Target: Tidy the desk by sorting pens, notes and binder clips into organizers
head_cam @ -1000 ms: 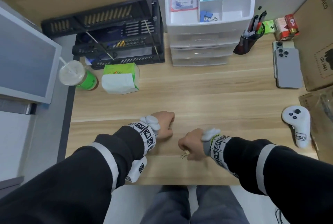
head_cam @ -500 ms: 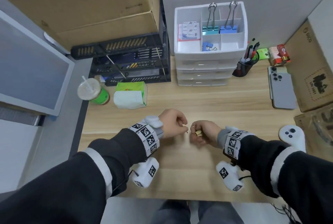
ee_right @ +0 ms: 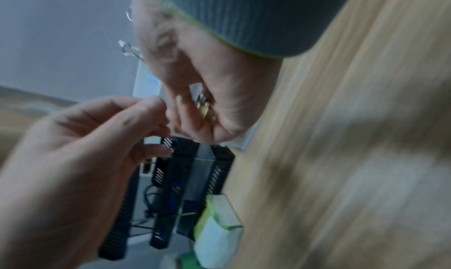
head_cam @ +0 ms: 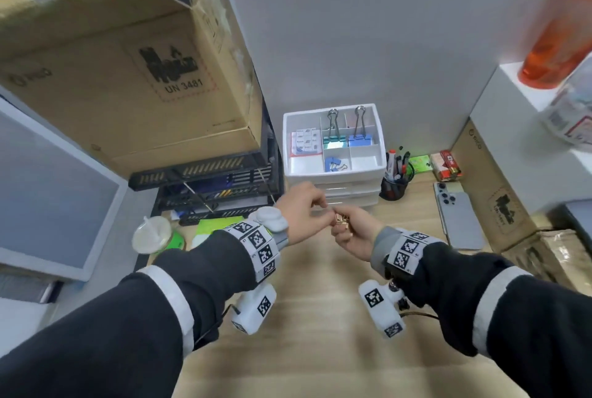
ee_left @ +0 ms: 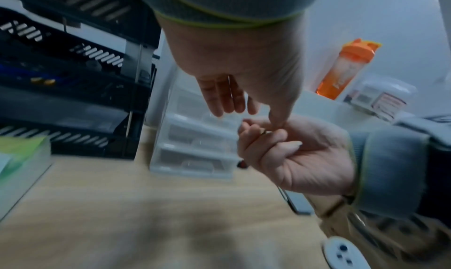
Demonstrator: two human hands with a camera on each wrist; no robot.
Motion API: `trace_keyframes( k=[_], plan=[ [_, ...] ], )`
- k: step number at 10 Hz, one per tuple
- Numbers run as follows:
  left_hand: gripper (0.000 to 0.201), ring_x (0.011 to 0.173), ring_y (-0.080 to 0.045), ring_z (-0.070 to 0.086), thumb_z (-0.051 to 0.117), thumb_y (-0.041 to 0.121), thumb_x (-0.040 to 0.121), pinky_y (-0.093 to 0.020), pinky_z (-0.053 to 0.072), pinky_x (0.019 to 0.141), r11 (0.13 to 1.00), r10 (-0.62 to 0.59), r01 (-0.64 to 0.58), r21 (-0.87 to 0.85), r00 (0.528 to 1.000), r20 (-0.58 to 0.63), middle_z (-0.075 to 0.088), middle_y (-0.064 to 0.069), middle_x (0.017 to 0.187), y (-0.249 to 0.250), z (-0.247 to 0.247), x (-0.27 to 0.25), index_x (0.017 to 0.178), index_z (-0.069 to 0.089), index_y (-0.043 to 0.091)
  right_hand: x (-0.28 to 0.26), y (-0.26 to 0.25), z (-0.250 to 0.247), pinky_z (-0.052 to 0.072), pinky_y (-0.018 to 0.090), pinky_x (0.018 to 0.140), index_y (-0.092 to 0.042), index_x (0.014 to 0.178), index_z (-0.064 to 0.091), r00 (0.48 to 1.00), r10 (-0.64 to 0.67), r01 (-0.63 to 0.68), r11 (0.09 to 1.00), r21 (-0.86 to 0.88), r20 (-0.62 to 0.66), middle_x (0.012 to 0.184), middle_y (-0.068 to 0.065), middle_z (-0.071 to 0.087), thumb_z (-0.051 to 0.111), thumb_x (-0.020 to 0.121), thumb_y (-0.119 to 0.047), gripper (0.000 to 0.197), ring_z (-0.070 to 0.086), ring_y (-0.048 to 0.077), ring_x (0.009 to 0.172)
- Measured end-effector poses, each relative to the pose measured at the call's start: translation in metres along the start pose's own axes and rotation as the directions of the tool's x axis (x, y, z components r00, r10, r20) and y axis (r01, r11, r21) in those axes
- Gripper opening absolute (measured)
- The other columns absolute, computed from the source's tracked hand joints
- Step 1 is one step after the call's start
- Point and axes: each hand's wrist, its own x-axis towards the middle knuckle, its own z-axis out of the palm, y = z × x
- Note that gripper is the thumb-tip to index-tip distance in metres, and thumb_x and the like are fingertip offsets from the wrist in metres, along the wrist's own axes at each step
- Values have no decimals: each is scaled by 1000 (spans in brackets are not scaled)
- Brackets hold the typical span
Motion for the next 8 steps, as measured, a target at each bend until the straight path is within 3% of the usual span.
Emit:
trace_keyframes(
  k=[1, 2, 3, 4, 5, 6, 7, 8],
  plan=[
    [28, 97, -23, 57, 67, 36, 87, -33, 45, 82, 988, -43, 41, 147, 999, 7, 58, -3, 103, -10, -21, 25, 105, 66, 14, -2, -45, 8, 34, 14, 33, -7, 90, 54, 987, -137, 127, 985, -116, -83, 72, 5, 54, 47, 103, -11, 15, 45, 6, 39],
    [39, 110, -27, 53, 63, 34, 87, -37, 45, 91, 955, -136, 121, 272, 990, 39, 56, -9, 120, -19, -36, 40, 120, 60, 13, -9, -89, 14, 42, 16, 38, -4, 103, 54, 956, -227, 172, 947, -272, -185, 74, 8, 56, 47, 100, -3, 8, 50, 11, 46],
    [45, 115, -28, 50, 61, 31, 87, -38, 46, 93, 932, -164, 134, 338, 985, 59, 53, -9, 126, -22, -47, 49, 128, 56, 14, -15, -123, 21, 41, 19, 38, -2, 112, 48, 918, -313, 238, 926, -291, -244, 74, 11, 49, 41, 97, 4, 18, 46, 18, 55],
    [43, 115, -28, 50, 61, 29, 87, -39, 46, 91, 916, -175, 137, 377, 982, 69, 52, -9, 127, -20, -55, 58, 127, 55, 15, -13, -143, 27, 57, 24, 54, -3, 108, 49, 891, -348, 242, 907, -344, -291, 95, 19, 55, 42, 97, 4, 15, 55, 24, 78],
    [40, 112, -27, 51, 61, 30, 87, -38, 46, 88, 900, -174, 127, 417, 982, 78, 53, -9, 124, -19, -56, 63, 124, 56, 16, -6, -150, 27, 60, 37, 89, -3, 112, 54, 873, -372, 209, 869, -448, -314, 128, 22, 55, 50, 97, -6, 16, 59, 24, 100],
    [37, 111, -28, 51, 60, 31, 87, -38, 47, 87, 887, -186, 121, 446, 977, 105, 53, -10, 122, -19, -58, 65, 121, 57, 15, -7, -151, 31, 58, 44, 93, -1, 141, 44, 869, -406, 172, 785, -595, -284, 134, 20, 54, 52, 96, -12, 48, 58, 27, 102],
    [36, 108, -27, 50, 59, 32, 86, -40, 49, 87, 887, -179, 110, 449, 977, 114, 53, -9, 120, -20, -58, 68, 117, 57, 16, -10, -152, 35, 55, 47, 97, -3, 142, 44, 875, -412, 157, 738, -656, -253, 142, 20, 49, 54, 95, -15, 50, 55, 28, 105],
    [36, 107, -26, 48, 59, 33, 85, -40, 49, 86, 882, -183, 110, 458, 976, 117, 53, -9, 118, -22, -60, 71, 117, 57, 16, -10, -153, 37, 58, 45, 92, -6, 136, 49, 849, -439, 139, 723, -677, -295, 125, 16, 58, 55, 95, -16, 43, 63, 29, 96]
  ],
)
